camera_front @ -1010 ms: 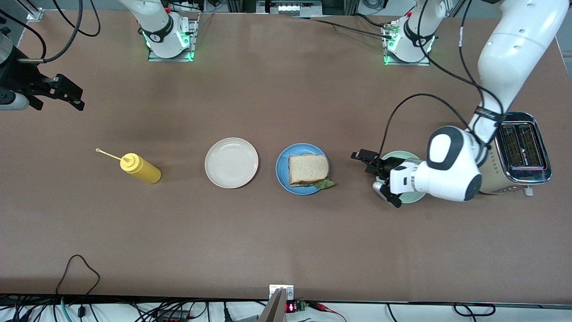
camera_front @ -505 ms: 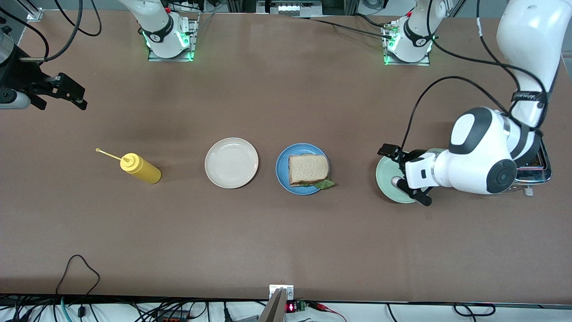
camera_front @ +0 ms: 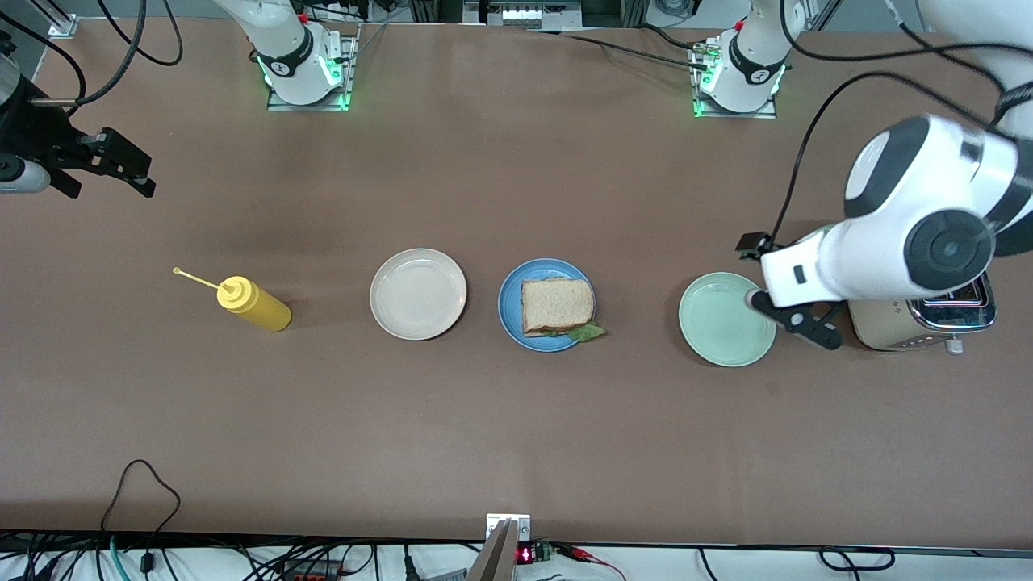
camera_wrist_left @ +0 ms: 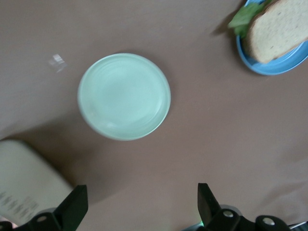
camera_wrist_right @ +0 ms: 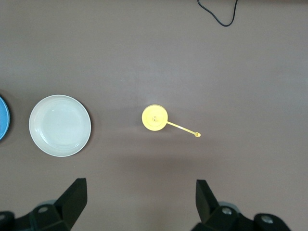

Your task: Make sandwich in blue plate with both arms

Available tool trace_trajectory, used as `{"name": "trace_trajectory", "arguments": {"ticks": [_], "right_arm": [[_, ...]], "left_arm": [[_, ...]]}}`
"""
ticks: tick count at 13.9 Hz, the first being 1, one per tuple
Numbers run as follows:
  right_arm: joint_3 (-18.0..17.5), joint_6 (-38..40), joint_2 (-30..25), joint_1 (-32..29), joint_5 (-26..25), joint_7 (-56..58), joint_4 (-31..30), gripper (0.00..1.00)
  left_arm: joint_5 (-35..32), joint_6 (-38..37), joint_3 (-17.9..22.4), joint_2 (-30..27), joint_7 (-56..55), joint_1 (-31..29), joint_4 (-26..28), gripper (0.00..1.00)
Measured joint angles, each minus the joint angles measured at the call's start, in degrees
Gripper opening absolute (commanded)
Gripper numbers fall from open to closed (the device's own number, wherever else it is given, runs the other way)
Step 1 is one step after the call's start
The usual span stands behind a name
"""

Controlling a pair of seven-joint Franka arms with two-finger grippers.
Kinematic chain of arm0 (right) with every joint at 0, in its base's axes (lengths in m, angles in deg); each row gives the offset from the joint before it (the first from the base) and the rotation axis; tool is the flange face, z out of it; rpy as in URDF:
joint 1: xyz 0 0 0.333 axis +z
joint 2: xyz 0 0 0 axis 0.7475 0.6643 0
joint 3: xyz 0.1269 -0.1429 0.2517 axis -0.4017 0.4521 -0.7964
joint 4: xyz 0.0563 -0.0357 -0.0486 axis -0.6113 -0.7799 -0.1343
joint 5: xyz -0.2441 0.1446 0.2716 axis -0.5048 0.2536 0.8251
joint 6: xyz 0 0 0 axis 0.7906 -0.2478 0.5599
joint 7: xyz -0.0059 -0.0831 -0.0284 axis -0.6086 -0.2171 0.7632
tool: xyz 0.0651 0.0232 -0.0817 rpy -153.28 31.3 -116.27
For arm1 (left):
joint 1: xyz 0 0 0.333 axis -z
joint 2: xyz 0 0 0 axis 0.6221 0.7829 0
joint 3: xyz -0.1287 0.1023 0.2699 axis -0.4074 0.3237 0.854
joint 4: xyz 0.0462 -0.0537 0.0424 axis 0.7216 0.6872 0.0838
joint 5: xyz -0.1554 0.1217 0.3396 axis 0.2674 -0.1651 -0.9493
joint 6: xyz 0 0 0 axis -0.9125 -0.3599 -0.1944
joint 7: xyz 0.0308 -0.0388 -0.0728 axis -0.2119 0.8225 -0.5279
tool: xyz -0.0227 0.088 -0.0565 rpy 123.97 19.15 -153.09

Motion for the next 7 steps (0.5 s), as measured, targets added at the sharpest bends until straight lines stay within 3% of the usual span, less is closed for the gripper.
{"name": "trace_trajectory", "arguments": {"ticks": [4, 7], "right_arm": [[0.04, -0.06, 0.00, -0.01, 0.00, 1.62, 0.16, 1.00], [0.07, -0.06, -0.01, -0.02, 0.00, 2.45, 0.65, 1.00]], "left_arm": [[-1.56, -8.84, 0.49, -2.04, -0.55, 1.11, -7.35, 1.00], [-1.34, -10.35, 5.09, -3.54, -2.95, 2.08, -9.57, 1.00]]}}
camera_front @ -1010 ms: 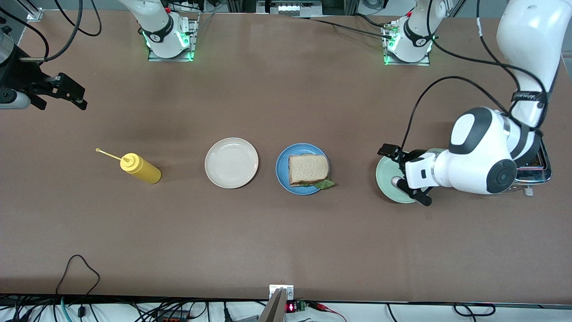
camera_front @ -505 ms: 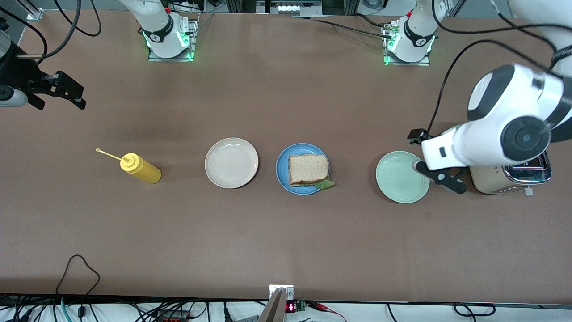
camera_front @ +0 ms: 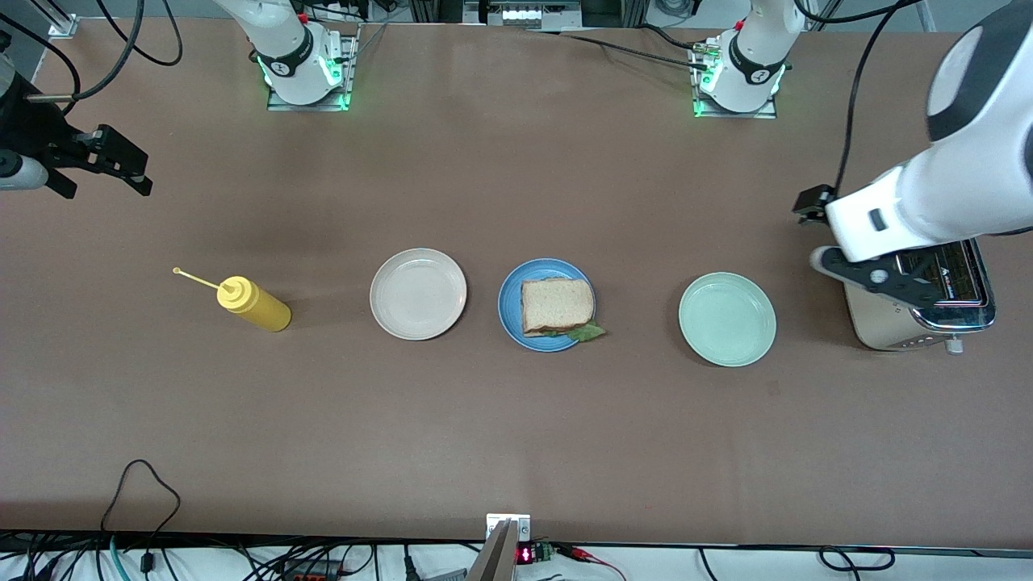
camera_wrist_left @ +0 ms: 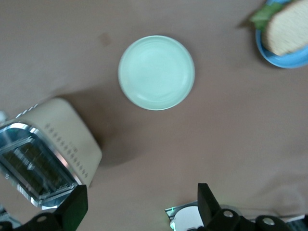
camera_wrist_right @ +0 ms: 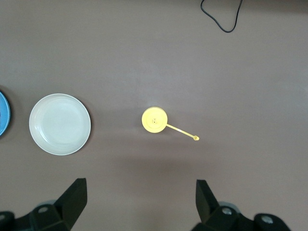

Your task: Make sandwich in blue plate with both arms

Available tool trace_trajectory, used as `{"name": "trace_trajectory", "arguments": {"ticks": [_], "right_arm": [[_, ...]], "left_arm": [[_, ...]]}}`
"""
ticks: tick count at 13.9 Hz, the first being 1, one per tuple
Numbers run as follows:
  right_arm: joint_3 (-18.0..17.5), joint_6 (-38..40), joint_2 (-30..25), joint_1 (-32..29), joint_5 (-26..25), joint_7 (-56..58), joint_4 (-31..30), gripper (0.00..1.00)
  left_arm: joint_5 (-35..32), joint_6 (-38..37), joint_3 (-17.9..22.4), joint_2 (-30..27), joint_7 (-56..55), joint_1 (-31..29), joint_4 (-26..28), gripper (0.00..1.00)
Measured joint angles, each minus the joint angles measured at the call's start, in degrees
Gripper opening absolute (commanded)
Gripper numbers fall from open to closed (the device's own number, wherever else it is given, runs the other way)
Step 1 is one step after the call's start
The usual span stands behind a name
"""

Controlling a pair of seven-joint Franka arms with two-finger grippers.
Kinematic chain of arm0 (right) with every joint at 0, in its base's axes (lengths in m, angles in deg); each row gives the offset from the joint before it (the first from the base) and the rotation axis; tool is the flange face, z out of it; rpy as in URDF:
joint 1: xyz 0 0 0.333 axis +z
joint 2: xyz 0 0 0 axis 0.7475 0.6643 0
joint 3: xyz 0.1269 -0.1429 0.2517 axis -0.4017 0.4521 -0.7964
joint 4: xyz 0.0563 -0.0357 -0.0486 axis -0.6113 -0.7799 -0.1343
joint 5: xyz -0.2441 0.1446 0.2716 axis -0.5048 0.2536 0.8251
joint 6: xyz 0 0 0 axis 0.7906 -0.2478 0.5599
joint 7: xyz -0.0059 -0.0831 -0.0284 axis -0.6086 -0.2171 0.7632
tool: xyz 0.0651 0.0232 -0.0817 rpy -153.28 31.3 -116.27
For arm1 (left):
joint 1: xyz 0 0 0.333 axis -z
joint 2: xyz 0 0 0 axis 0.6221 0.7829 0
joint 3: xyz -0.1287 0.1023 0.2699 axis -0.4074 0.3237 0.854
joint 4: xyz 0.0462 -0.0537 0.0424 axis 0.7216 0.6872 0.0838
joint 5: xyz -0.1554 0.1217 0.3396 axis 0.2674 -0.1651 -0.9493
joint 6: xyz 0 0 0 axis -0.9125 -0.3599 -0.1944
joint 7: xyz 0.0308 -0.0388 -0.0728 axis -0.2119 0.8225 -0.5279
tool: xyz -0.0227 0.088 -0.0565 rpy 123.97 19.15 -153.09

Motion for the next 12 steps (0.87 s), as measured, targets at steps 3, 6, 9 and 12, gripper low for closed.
{"name": "trace_trajectory", "arguments": {"ticks": [3, 6, 9, 12], "right_arm": [[-0.09, 0.00, 0.00, 0.03, 0.00, 0.09, 0.10, 1.00], [0.02, 0.00, 0.00, -0.03, 0.00, 0.09, 0.11, 1.00], [0.14, -0.03, 0.01, -0.11, 0.00, 0.09, 0.12, 1.00], [0.18, -0.11, 0.01, -0.13, 0.00, 0.09, 0.15, 1.00]], "left_arm": [[7.60, 6.74, 14.44, -4.54, -6.52, 6.98, 4.77, 1.00], [15.20, 19.43, 25.89, -12.77, -9.63, 11.58, 17.43, 1.00], [15.83, 24.60, 27.15, -22.18, -9.85, 12.25, 28.95, 1.00], [15.83, 24.77, 27.16, -26.96, -4.75, 12.94, 33.11, 1.00]]}}
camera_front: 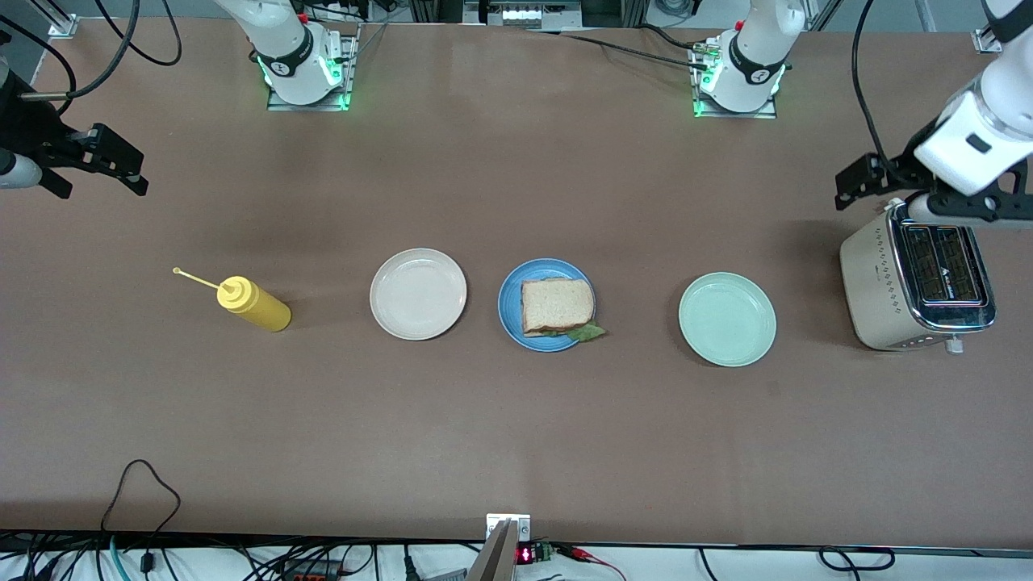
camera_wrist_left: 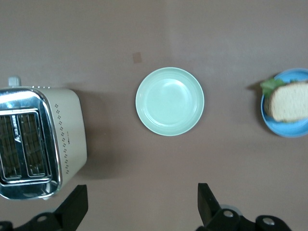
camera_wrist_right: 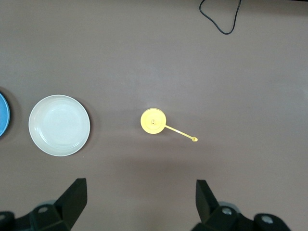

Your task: Make sandwich in blue plate with both arms

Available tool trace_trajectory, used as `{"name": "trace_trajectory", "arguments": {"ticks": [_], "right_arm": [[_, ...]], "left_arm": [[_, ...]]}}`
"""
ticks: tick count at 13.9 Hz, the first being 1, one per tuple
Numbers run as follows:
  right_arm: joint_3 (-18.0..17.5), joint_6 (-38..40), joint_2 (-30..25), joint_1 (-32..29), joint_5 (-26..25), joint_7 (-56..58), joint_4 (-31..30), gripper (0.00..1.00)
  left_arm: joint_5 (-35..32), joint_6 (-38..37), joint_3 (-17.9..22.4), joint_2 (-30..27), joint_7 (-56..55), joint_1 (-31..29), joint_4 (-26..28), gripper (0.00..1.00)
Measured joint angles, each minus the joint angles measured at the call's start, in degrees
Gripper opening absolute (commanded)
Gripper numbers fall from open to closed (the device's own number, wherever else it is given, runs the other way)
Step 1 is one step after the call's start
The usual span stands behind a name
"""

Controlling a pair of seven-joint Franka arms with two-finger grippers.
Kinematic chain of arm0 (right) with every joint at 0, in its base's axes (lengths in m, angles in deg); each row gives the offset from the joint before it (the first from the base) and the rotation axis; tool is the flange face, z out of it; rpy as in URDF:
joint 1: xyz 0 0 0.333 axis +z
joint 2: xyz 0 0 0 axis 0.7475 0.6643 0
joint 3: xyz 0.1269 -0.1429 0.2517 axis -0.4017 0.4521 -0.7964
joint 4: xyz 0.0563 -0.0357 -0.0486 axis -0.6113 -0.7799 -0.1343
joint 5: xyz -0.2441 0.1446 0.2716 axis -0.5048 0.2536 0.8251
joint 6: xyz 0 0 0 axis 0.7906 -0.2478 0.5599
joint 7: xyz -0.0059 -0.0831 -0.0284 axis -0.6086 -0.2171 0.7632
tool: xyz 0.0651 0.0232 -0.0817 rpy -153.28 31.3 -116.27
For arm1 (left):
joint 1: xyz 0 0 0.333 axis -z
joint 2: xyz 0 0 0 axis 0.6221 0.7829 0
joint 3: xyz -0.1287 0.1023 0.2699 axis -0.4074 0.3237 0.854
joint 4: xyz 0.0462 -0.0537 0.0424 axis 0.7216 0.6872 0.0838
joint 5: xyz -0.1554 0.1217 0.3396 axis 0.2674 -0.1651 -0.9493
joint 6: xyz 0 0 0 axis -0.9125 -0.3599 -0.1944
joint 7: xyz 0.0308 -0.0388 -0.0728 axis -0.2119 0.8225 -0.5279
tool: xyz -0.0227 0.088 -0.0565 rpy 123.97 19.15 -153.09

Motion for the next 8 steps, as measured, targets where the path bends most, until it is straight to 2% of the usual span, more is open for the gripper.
{"name": "trace_trajectory", "arguments": {"ticks": [8], "right_arm": [[0.02, -0.01, 0.00, -0.01, 0.00, 0.00, 0.02, 1.00]], "left_arm": [[0.00, 0.62, 0.19, -0.26, -3.07, 0.00, 1.19, 1.00]]}}
